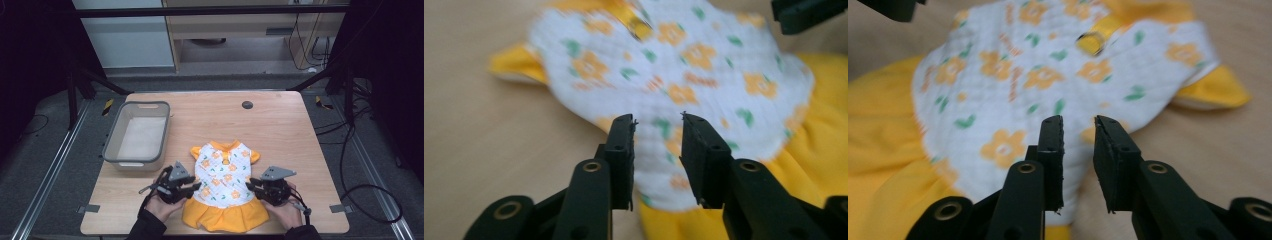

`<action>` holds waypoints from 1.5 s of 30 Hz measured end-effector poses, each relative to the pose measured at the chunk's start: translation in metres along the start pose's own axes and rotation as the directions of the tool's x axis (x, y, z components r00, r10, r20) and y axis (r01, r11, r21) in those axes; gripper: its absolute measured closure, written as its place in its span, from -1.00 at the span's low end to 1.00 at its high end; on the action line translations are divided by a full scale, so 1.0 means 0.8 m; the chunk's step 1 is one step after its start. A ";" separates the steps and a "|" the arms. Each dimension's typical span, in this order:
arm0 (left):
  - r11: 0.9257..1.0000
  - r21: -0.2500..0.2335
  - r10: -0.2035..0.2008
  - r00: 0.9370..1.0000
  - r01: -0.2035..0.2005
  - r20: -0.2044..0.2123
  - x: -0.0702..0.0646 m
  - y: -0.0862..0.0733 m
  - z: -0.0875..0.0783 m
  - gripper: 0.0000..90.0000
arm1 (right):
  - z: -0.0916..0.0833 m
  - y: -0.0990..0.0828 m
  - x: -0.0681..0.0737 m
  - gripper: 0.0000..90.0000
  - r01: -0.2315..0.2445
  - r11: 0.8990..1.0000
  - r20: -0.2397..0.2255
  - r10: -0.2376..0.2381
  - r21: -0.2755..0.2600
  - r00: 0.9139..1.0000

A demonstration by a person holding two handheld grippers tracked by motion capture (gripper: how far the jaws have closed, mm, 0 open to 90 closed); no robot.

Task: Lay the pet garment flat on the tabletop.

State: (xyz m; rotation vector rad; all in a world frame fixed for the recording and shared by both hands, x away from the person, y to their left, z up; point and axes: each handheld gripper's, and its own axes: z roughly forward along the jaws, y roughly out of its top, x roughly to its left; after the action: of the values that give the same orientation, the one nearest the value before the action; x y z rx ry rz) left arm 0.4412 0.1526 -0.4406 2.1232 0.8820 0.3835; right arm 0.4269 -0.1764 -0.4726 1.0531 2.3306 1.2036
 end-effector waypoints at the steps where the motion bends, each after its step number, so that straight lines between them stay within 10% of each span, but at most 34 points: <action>1: 1.000 -0.018 -0.009 1.000 0.009 -0.027 0.008 0.007 0.000 0.34 | 0.000 0.005 -0.007 0.55 -0.012 1.000 0.014 0.012 -0.012 1.000; 10: 0.999 0.013 -0.033 0.977 0.036 -0.209 0.056 0.046 0.064 0.12 | 0.039 0.043 -0.068 0.44 -0.097 0.994 0.138 0.103 -0.051 0.985; 15: 0.997 0.066 -0.026 0.965 0.044 -0.259 0.075 0.049 0.106 0.13 | 0.083 0.040 -0.094 0.38 -0.134 0.991 0.196 0.126 0.027 0.972; 19: 0.988 0.141 -0.031 0.966 0.069 -0.256 0.080 0.038 0.126 0.14 | 0.094 0.032 -0.102 0.38 -0.152 0.987 0.213 0.138 0.049 0.967; 27: 0.979 0.113 -0.142 0.968 0.168 -0.208 0.080 0.023 0.125 0.37 | 0.095 0.032 -0.096 0.72 -0.155 0.986 0.219 0.136 0.069 0.966; 34: 0.983 0.129 -0.103 0.972 0.132 -0.209 0.068 0.028 0.128 0.96 | 0.093 0.030 -0.100 0.94 -0.192 0.980 0.172 0.181 0.052 0.968; 39: 0.988 0.051 -0.126 0.960 0.143 -0.250 0.084 0.036 0.119 0.98 | 0.091 0.040 -0.108 0.95 -0.152 0.988 0.227 0.145 0.015 0.963; 45: 0.982 0.110 -0.121 0.955 0.156 -0.272 0.085 0.032 0.132 0.97 | 0.107 0.050 -0.124 0.95 -0.112 0.993 0.302 0.100 0.023 0.948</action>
State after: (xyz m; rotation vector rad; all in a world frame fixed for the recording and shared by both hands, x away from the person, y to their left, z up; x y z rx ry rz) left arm 0.5575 0.1304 -0.4905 2.1438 1.2331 0.5582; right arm 0.5615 -0.1846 -0.4970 1.2908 2.0933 0.9566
